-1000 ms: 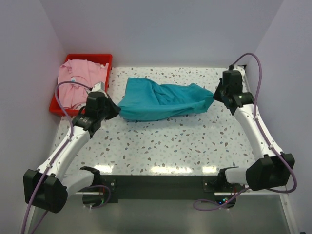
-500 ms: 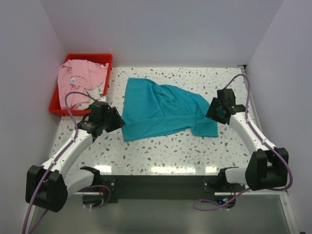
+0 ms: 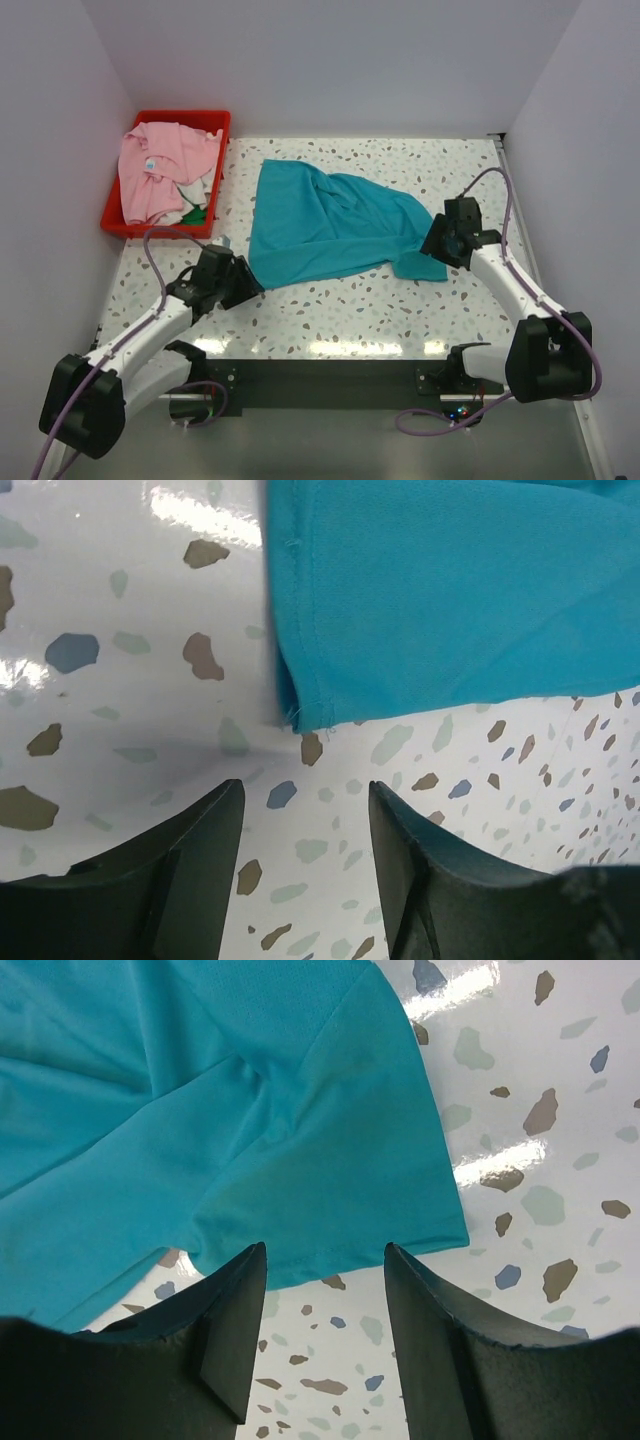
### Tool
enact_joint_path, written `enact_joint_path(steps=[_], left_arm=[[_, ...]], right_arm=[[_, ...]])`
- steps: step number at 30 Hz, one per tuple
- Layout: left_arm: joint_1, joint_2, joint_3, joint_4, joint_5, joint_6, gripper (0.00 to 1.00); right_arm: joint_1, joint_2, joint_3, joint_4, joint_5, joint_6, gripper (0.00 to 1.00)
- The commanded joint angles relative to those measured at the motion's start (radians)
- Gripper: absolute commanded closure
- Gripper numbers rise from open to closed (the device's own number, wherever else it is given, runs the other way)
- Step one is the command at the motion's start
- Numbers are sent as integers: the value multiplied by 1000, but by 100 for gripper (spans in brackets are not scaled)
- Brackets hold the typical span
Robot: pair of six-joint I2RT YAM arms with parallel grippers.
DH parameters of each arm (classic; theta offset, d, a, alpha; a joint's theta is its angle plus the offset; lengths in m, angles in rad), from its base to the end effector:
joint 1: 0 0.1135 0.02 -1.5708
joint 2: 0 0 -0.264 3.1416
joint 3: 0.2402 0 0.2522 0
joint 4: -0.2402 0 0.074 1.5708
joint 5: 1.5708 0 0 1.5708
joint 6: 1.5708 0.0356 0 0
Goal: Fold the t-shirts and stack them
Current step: Flatten the tshirt out
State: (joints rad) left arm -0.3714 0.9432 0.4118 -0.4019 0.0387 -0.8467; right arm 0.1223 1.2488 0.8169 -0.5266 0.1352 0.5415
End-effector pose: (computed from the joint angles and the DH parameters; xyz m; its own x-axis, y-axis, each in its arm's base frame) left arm 0.1596 -0.0636 0.1667 -0.7838 -0.4980 -0.3710 -0.3065 0.8298 -0.4664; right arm 0.2456 0.0253 0.2265 -0.7187 0.4262 -0.5494 0.3809 0.9023 0.2017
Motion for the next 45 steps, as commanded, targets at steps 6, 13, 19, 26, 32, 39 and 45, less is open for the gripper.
enact_joint_path(steps=[6, 13, 19, 26, 32, 39, 45], left_arm=[[-21, 121, 10, 198, -61, -63, 44], [-26, 197, -7, 261, -106, -101, 49], [-37, 246, -5, 276, -120, -97, 53], [-40, 266, 1, 279, -129, -78, 81], [-14, 250, 39, 236, -146, -38, 100], [66, 177, 64, 163, -161, 14, 100], [74, 167, 73, 160, -145, 15, 100]], right_arm=[[-1, 20, -18, 82, 3, 17, 46], [-1, 41, -12, 94, 26, 15, 46], [-1, 75, -2, 100, 76, 11, 46], [-4, 139, 16, 120, 150, 2, 39], [-13, 178, 10, 126, 168, 6, 39], [-41, 164, -24, 135, 115, 14, 39], [-39, 104, -123, 171, 55, 66, 41]])
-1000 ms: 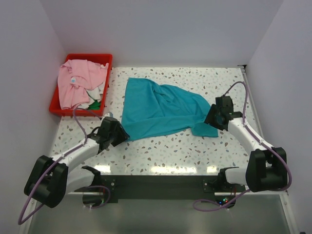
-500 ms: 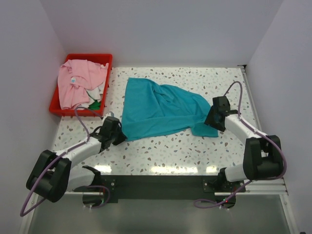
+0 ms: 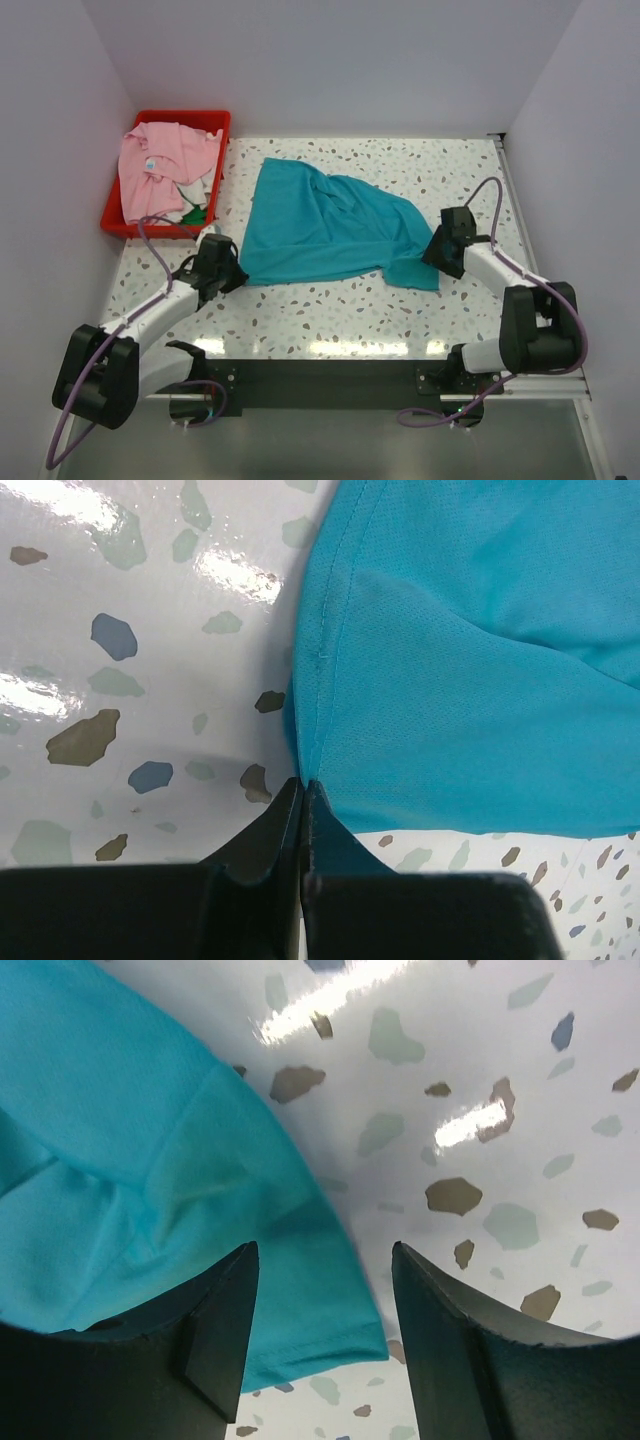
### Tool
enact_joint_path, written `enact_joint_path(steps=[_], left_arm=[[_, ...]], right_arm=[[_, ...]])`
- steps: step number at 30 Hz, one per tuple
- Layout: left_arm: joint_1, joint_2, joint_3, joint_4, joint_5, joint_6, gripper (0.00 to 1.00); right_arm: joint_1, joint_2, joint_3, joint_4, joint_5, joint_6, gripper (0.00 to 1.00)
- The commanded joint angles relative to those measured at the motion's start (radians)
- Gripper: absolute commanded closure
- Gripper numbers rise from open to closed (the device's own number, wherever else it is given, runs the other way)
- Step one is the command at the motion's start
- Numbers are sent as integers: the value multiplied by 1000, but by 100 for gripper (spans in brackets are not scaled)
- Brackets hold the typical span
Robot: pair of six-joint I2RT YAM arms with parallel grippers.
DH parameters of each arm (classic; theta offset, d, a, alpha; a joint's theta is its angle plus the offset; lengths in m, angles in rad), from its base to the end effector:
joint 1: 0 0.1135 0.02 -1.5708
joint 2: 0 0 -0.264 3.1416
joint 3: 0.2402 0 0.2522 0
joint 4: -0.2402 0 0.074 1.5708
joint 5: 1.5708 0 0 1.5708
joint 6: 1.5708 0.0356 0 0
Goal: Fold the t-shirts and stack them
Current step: Flatten the tshirt out
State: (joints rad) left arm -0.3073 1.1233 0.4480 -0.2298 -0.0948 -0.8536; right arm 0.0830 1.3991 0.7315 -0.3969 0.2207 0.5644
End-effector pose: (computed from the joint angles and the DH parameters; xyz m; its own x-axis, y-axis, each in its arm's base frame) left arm 0.1936 -0.0579 0.1591 -0.6777 -0.5721 -0.4620 -0.4037 0.8146 -0.4165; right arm 0.2569 0.0135 0.1740 -0.7230 0.4636 -0.5121 0.4872 0.8678 0.0976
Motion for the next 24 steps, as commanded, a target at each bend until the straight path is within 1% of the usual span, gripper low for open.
enact_joint_path(steps=[1, 4, 8, 11, 18, 22, 24], left_arm=[[11, -10, 37, -11, -6, 22, 100], [13, -8, 41, -13, -5, 27, 100], [14, -16, 44, -14, -8, 28, 100], [14, -11, 47, -11, 0, 27, 100], [14, -2, 52, 0, 10, 25, 100], [14, 0, 61, -3, 7, 28, 100], [14, 4, 61, 3, 12, 27, 100]], right_arm=[[0, -54, -47, 43, -47, 54, 41], [1, -83, -83, 32, -69, 71, 43], [8, -178, -118, -14, -55, 118, 43], [12, -201, -133, -40, -60, 143, 44], [24, -163, -168, -28, -81, 170, 45], [43, -138, -176, -22, -67, 183, 45], [49, -123, -182, 4, -69, 186, 48]])
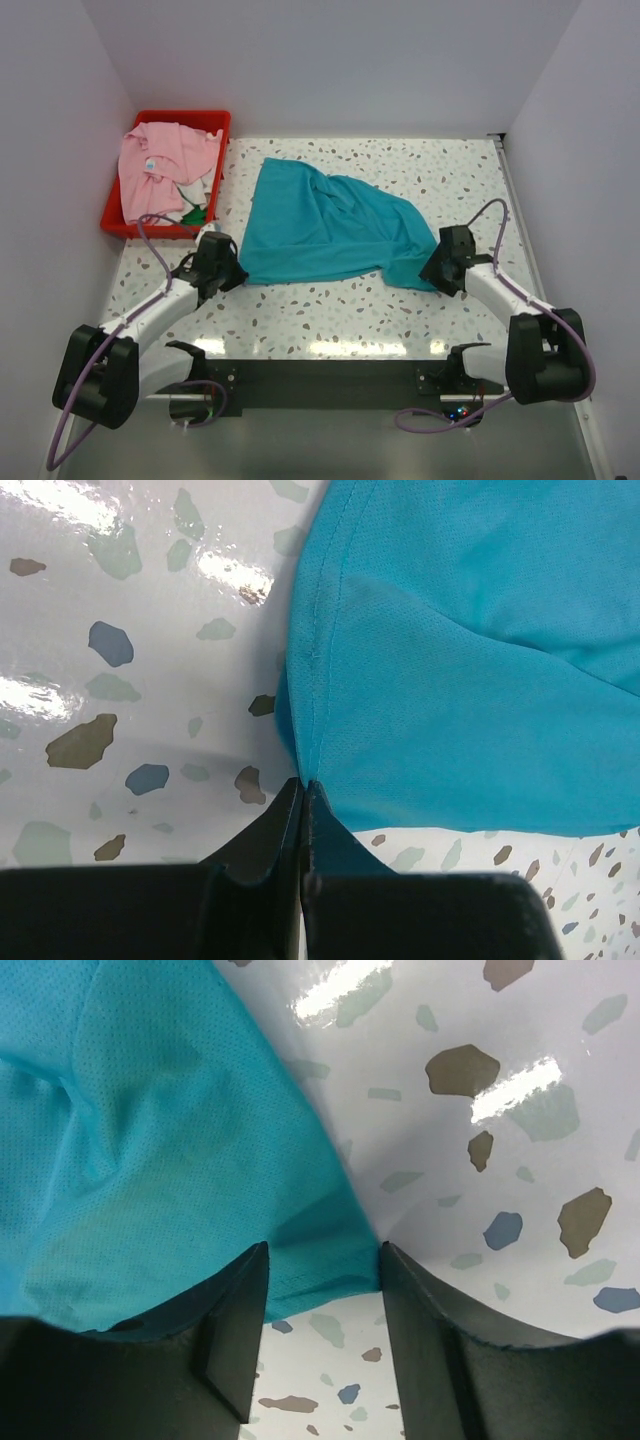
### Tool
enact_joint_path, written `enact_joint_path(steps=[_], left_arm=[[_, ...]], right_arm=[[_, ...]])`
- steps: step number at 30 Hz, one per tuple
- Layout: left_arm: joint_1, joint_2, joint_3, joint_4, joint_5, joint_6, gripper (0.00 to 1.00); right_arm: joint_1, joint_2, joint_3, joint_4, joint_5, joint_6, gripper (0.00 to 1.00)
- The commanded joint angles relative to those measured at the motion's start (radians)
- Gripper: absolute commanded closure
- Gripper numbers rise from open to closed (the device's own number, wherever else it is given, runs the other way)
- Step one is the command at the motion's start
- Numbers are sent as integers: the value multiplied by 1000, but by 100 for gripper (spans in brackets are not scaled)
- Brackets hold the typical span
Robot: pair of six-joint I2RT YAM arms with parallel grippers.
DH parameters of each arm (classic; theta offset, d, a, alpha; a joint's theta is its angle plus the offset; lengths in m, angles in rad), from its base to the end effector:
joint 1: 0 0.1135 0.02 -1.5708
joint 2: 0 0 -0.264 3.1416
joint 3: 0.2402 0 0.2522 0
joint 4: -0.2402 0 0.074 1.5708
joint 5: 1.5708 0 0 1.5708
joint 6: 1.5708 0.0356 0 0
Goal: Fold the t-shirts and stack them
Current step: Flatten the tshirt out
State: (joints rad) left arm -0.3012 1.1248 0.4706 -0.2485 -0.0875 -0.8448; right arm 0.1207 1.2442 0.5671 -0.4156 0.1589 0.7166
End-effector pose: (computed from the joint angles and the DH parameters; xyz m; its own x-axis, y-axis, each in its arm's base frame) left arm 0.1965 -0.0578 0.1643 -0.6800 -0.5688 -0.4626 -0.3987 0.8164 -0.4177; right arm 0.2132 0.0202 0.1599 -0.6952 0.5690 -0.4392 0.5438 0.8159 0.1963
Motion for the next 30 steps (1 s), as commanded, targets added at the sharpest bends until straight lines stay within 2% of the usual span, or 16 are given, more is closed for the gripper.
enact_joint_path(steps=[1, 2, 5, 6, 11, 17, 22, 30], left_arm=[[8, 7, 42, 23, 6, 18, 100], [8, 10, 43, 23, 8, 19, 100], [10, 10, 57, 20, 8, 24, 100], [8, 10, 60, 17, 5, 27, 100], [10, -5, 126, -26, 0, 68, 100], [10, -85, 341, -172, -53, 153, 100], [10, -177, 603, -322, -86, 200, 100], [10, -247, 1086, -494, -90, 220, 100]], right_arm=[[19, 43, -18, 32, -10, 37, 51], [22, 72, -15, 44, -13, 38, 56], [22, 115, -4, 64, -28, 35, 98], [22, 121, 2, 66, -38, 32, 100], [22, 32, 89, -33, -94, 6, 100], [17, -169, 382, -259, -81, -48, 100], [16, -285, 686, -391, -71, -75, 100], [16, -341, 1149, -538, -27, -121, 100]])
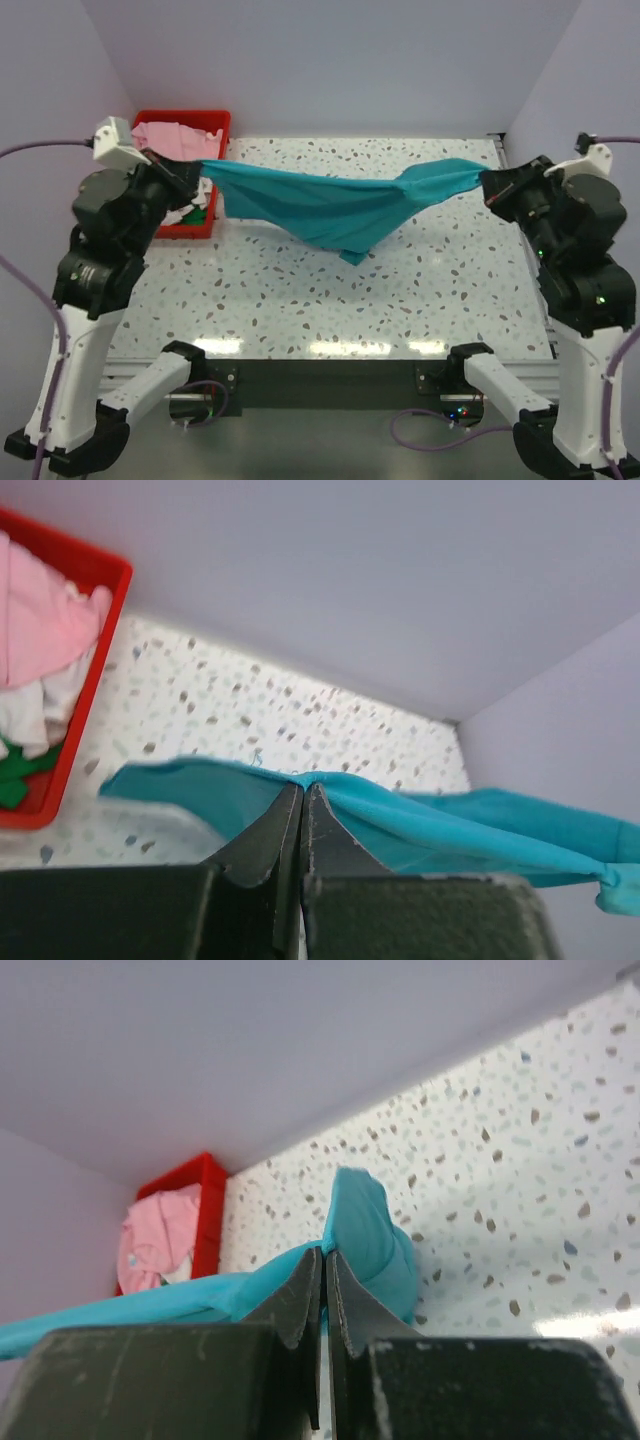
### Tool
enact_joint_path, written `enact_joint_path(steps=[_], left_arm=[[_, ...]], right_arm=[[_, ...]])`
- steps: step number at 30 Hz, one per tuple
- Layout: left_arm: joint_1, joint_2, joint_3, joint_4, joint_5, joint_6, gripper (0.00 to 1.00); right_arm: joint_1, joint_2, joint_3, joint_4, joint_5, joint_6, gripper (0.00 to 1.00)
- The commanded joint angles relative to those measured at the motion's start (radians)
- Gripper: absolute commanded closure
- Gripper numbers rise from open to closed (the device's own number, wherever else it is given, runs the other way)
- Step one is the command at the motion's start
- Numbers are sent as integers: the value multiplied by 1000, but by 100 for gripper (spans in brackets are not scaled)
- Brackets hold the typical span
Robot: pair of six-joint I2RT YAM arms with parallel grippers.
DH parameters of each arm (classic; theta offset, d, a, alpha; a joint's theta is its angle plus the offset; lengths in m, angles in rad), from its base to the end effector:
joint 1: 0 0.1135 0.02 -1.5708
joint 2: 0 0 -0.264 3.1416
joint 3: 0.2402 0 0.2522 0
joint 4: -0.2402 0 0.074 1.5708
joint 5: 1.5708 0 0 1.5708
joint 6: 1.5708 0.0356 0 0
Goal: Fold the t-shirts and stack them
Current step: Flatten the tshirt out
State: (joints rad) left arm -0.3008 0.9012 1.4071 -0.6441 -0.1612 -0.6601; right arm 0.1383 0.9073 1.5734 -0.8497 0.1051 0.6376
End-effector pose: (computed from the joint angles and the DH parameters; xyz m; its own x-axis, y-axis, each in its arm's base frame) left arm 0.1444 -0.0388 0.4766 -0.1902 -0.5747 -0.7960 0.0304 0.8069 -0.5899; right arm 0.1199 0.0129 0.5001 -0.1661 0.5746 -0.8014 0.0796 0.8179 0.5699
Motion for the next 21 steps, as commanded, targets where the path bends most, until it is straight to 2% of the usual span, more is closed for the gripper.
enact_joint_path(steps=[1, 6, 8, 15, 17, 21], left_arm=[[9, -21, 191, -110, -15, 37, 100], [9, 40, 398, -138, -15, 50, 100], [8, 62, 414, -129, -5, 50, 100], [9, 168, 248, 88, -3, 50, 100], [9, 212, 198, 165, 15, 57, 100], [46, 427, 213, 398, 81, 82, 100]], right_arm=[[0, -2, 184, -117, 30, -52, 100], [0, 56, 377, -137, 24, -91, 100], [-2, 83, 399, -126, 13, -104, 100], [-2, 198, 211, 151, -59, -127, 100], [-2, 281, 166, 268, -93, -131, 100], [-3, 480, 226, 409, -102, -164, 100]])
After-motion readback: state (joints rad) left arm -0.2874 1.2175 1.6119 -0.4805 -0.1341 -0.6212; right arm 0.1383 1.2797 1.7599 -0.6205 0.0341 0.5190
